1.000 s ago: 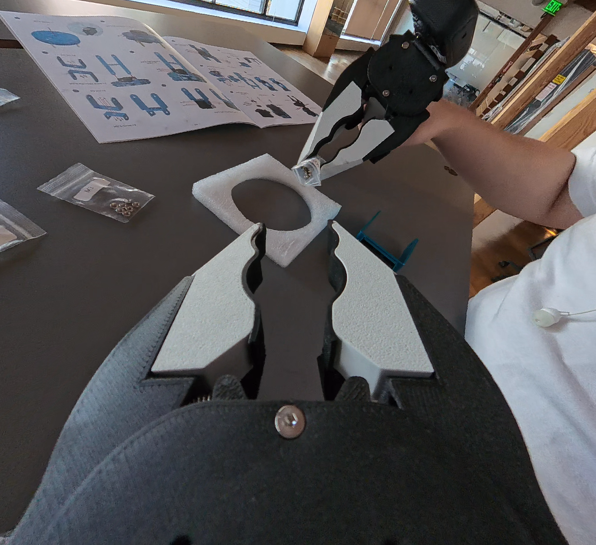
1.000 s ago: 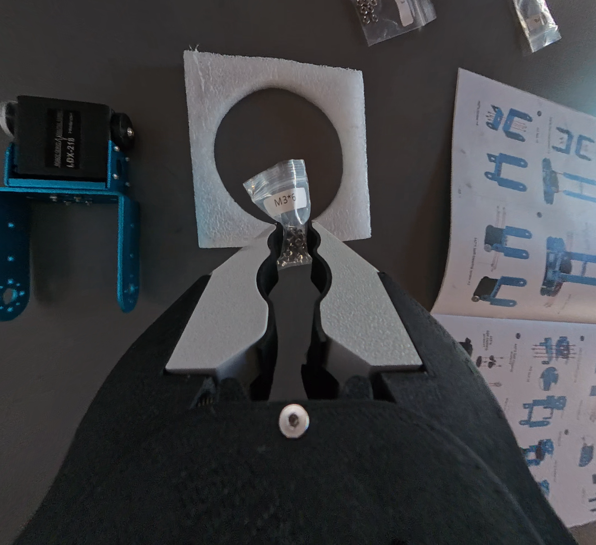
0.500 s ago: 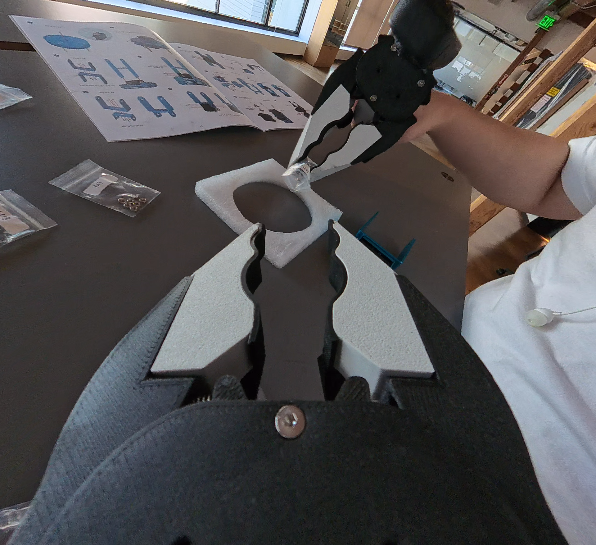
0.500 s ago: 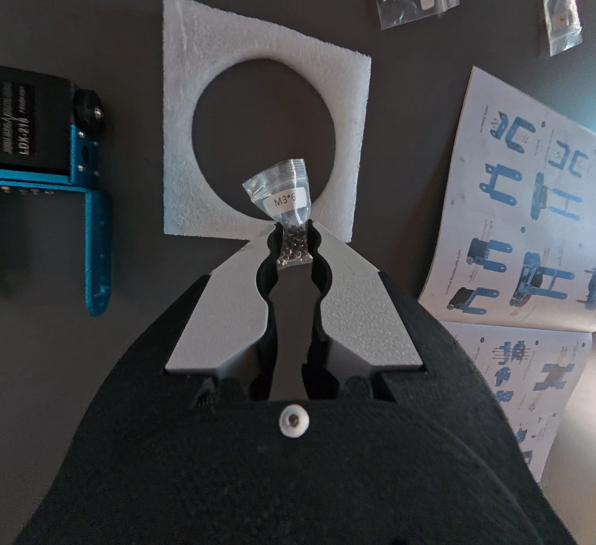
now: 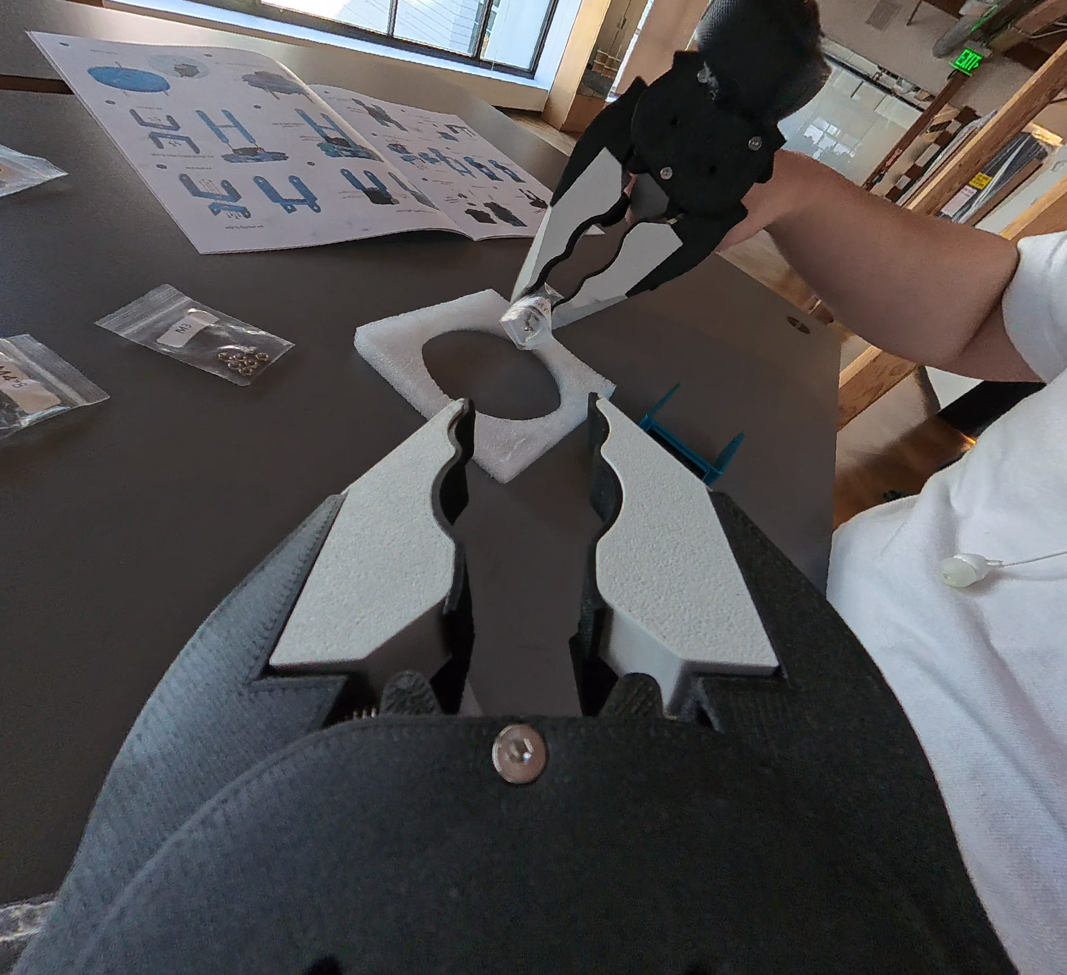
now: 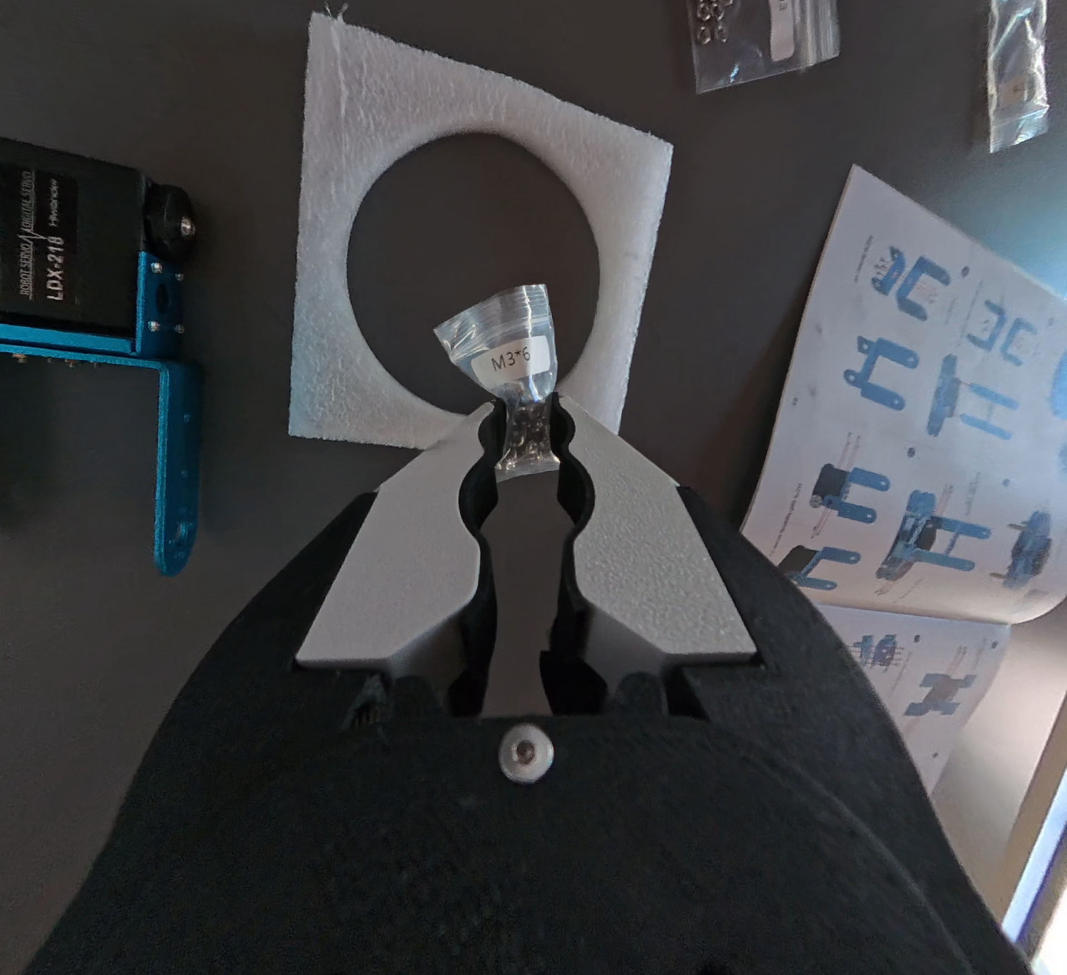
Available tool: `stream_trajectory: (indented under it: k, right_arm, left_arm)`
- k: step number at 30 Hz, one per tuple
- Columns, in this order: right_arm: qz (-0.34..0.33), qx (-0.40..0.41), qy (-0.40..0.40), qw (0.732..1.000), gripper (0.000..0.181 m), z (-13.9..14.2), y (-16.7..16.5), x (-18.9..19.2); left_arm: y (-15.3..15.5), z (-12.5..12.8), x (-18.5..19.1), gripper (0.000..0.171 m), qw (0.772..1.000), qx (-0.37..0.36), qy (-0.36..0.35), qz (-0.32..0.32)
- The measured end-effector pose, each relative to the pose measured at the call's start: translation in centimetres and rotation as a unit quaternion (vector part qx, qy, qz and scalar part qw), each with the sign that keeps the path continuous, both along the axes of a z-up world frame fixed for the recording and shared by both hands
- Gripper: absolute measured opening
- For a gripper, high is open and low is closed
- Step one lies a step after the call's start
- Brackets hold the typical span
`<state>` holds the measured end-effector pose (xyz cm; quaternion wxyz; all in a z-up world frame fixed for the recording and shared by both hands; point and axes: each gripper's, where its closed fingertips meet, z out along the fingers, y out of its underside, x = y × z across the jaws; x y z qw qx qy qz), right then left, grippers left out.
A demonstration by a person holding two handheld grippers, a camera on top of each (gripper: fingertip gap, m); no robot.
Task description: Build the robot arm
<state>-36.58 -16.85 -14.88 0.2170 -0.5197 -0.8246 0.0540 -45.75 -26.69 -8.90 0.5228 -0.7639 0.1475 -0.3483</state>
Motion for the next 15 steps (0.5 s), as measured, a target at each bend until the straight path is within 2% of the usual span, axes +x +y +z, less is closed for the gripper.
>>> stream_trajectory:
  k: [2, 5, 13, 15]
  right_arm:
    - [-0.014, -0.010, -0.017, 1.000, 0.015, -0.3, 0.1, 0.2]
    - [0.004, -0.010, -0.005, 1.000, 0.014, -0.1, -0.6, -0.4]
    - [-0.004, -0.018, -0.015, 1.000, 0.014, -0.5, -0.7, -0.4]
    - [0.014, -0.005, -0.008, 1.000, 0.014, -0.3, -1.0, -0.8]
  left_arm:
    - [-0.1, -0.1, 0.0, 0.038, 1.000, -0.001, 0.000, -0.001]
    - [-0.2, -0.2, -0.1, 0.038, 1.000, 0.000, 0.003, 0.003]
    - [-0.5, 0.1, -0.3, 0.038, 1.000, 0.001, 0.002, 0.005]
    - [-0.6, 0.1, -0.3, 0.038, 1.000, 0.000, 0.003, 0.004]
